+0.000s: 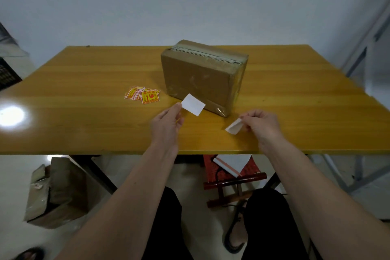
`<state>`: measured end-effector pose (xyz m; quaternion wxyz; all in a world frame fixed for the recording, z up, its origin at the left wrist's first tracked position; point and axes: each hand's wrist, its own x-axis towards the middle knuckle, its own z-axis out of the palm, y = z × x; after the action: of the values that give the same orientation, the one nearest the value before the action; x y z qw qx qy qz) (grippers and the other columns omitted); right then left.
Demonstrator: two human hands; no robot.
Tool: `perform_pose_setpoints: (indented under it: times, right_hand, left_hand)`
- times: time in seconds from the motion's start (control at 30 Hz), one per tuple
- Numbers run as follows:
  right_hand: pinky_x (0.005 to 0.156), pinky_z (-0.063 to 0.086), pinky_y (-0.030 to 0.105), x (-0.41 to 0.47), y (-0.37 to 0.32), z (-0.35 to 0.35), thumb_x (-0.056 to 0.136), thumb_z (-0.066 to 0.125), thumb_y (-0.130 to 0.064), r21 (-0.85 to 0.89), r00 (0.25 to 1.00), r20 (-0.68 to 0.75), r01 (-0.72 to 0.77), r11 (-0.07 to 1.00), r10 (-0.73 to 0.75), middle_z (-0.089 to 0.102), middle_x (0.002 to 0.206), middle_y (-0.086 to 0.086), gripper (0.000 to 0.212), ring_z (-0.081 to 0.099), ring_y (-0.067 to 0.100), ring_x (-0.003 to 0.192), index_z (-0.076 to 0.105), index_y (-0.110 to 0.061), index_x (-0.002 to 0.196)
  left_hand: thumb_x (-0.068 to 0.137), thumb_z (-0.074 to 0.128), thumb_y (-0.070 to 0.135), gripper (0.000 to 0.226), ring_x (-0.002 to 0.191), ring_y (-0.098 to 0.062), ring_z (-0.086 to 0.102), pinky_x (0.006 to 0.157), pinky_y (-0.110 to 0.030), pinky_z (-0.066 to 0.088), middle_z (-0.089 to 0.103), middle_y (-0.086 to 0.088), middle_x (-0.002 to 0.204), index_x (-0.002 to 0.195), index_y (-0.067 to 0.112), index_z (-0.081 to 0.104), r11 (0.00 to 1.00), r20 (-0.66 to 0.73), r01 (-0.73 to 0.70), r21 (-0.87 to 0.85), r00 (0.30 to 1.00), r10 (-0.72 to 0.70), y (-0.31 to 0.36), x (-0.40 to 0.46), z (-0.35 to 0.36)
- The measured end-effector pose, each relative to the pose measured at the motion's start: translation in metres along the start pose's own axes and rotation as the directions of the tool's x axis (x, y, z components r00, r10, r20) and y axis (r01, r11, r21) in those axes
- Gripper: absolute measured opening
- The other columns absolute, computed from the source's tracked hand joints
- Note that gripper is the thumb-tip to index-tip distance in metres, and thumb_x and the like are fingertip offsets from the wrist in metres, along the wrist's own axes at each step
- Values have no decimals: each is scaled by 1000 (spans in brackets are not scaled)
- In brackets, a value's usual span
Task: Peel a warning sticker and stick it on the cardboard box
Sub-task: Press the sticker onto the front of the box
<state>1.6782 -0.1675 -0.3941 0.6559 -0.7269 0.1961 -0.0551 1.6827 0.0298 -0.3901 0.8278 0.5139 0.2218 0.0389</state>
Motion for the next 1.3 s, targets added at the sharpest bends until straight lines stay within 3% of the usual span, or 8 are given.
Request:
perform_pose_setpoints:
  times: [0.17, 0.3, 0.57, 0.73, 0.93, 1.07, 1.17, 1.3]
  right_hand:
    - [68, 49, 37, 10, -4, -17, 82, 66, -13, -342, 993, -68, 72, 937, -101, 64, 85, 8, 6, 57, 22, 76, 72, -12, 80]
    - [62, 35, 26, -7, -14, -10, 84, 66, -20, -652, 895, 17, 347, 674, -445, 42, 100, 2, 7, 44, 15, 79, 67, -16, 90]
    - [58, 43, 27, -32, -9, 36, 75, 73, -14, -559, 560, 312, 761, 328, -768, 49, 89, 5, 20, 48, 18, 85, 64, -10, 92]
    - [63, 40, 19, -25, -12, 55, 81, 68, -13, -524, 583, 223, 747, 409, -781, 45, 85, -1, 3, 44, 14, 83, 66, -11, 84]
    - [73, 41, 20, -16, -24, 63, 86, 64, -16, -215, 907, -99, 381, 899, -409, 50, 94, -1, 5, 47, 1, 73, 63, -20, 83]
    - [71, 37, 23, -8, -24, 61, 87, 63, -19, -326, 911, -117, 340, 882, -395, 45, 84, -6, 5, 42, 2, 70, 62, -23, 84]
    - [71, 35, 21, -5, -25, 62, 86, 64, -21, -378, 888, -109, 378, 845, -446, 42, 84, -5, 6, 43, 8, 78, 63, -25, 83]
    - [76, 38, 24, 1, -28, 66, 84, 66, -22, -402, 859, -136, 409, 819, -495, 42, 90, -1, 4, 45, 14, 92, 69, -21, 87]
  left_hand:
    - [79, 71, 15, 15, 87, -15, 55, 82, -29, 47, 60, 0, 82, 71, 16, 58, 999, -42, 44, 24, 998, -43, -5, -12, 15]
    - [76, 71, 17, 13, 83, -12, 55, 80, -26, 49, 59, 0, 85, 76, 15, 58, 994, -56, 107, 9, 993, -106, -3, -14, 21]
    - [78, 68, 16, 8, 84, -13, 55, 72, -23, 48, 63, -1, 90, 79, 12, 61, 975, -23, 221, -14, 975, -221, 7, -18, 24]
    - [79, 68, 21, 11, 82, -13, 55, 68, -23, 48, 63, -1, 87, 80, 12, 62, 973, 23, 232, -5, 972, -232, 14, -11, 18]
    - [81, 66, 45, 31, 102, -14, 53, 81, -26, 43, 59, 6, 102, 101, 21, 60, 980, 52, -61, 189, 997, 52, 25, 0, 22]
    - [80, 66, 6, 66, 133, -16, 31, 107, -27, 31, 38, 2, 142, 136, 28, 39, 327, 386, -644, 691, 712, 587, 36, 25, 26]
    - [76, 56, -12, 92, 146, -20, 7, 119, -41, 18, 15, 4, 158, 147, 30, 16, -8, 605, -700, 714, 612, 509, 45, 40, 38]
    - [74, 57, -10, 92, 147, -22, 1, 120, -50, 4, 17, 6, 158, 146, 31, 18, -170, 690, -695, 699, 592, 417, 44, 57, 48]
